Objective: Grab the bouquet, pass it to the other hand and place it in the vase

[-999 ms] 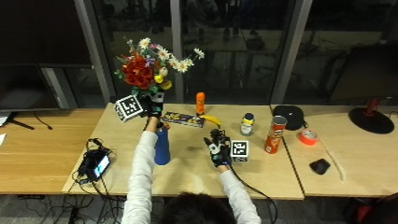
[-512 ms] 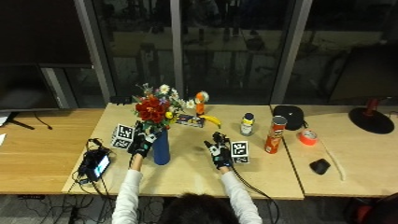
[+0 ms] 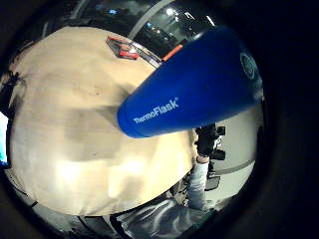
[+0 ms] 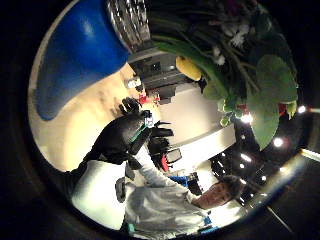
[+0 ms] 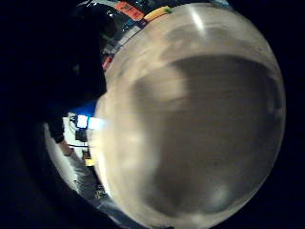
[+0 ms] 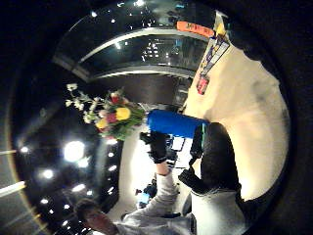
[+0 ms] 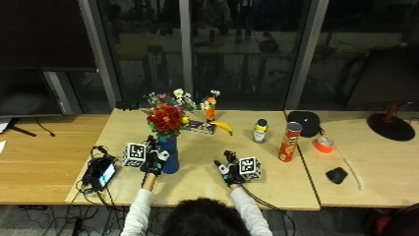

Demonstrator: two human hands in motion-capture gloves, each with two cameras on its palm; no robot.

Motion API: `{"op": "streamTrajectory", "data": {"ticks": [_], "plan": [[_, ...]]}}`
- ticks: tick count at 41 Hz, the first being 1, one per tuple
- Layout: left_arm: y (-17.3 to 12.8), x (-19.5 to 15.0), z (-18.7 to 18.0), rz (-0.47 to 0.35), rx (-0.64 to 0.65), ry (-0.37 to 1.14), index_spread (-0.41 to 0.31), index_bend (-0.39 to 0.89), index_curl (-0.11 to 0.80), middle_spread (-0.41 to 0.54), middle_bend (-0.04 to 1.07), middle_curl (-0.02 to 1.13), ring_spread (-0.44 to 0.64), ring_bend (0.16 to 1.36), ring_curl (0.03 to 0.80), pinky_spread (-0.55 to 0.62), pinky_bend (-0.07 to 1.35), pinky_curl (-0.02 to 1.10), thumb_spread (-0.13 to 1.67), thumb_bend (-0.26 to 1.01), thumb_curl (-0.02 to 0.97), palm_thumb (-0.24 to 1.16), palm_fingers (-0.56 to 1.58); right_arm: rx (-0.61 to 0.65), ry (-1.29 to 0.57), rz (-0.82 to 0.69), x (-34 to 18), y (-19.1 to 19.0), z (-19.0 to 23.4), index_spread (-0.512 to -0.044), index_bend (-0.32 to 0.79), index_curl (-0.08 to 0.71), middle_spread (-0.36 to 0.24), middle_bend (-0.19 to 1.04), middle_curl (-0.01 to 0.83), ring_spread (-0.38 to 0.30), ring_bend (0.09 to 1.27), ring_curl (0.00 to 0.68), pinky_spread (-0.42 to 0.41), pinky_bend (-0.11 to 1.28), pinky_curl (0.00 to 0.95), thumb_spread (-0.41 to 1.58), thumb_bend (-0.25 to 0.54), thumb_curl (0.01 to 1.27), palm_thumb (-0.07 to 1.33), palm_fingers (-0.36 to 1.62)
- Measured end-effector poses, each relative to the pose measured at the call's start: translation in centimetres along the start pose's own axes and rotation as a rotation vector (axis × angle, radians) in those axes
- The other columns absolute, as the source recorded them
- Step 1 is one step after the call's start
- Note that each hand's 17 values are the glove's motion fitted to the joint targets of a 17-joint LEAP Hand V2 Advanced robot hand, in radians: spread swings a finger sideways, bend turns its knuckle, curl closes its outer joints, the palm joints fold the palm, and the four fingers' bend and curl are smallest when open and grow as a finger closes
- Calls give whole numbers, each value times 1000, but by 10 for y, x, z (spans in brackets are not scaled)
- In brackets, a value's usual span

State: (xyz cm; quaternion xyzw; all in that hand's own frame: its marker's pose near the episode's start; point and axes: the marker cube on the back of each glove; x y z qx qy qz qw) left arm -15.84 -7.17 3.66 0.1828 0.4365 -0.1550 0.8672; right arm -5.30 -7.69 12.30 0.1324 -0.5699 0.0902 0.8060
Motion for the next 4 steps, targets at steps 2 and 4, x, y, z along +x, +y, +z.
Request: {"op": "streamTrajectory", "data": {"ticks": [2, 4], "plan": [[2, 0, 1, 7, -1, -14, 147, 112, 232, 333, 309, 359, 433, 578, 305, 474, 355, 308, 900, -29, 428, 481, -35, 1, 50, 29, 10, 2, 5, -271, 142, 267, -65, 193, 389, -28, 376, 348, 237, 375, 341, 1075, -14, 524, 793, 599], [2, 1, 2, 17, 5, -26, 148, 112, 230, 335, 315, 363, 434, 578, 303, 472, 350, 307, 904, -30, 420, 483, -34, -11, 80, 60, 17, 5, 9, -270, 139, 269, -70, 198, 390, -29, 373, 348, 238, 367, 340, 1074, -13, 526, 800, 607]]}}
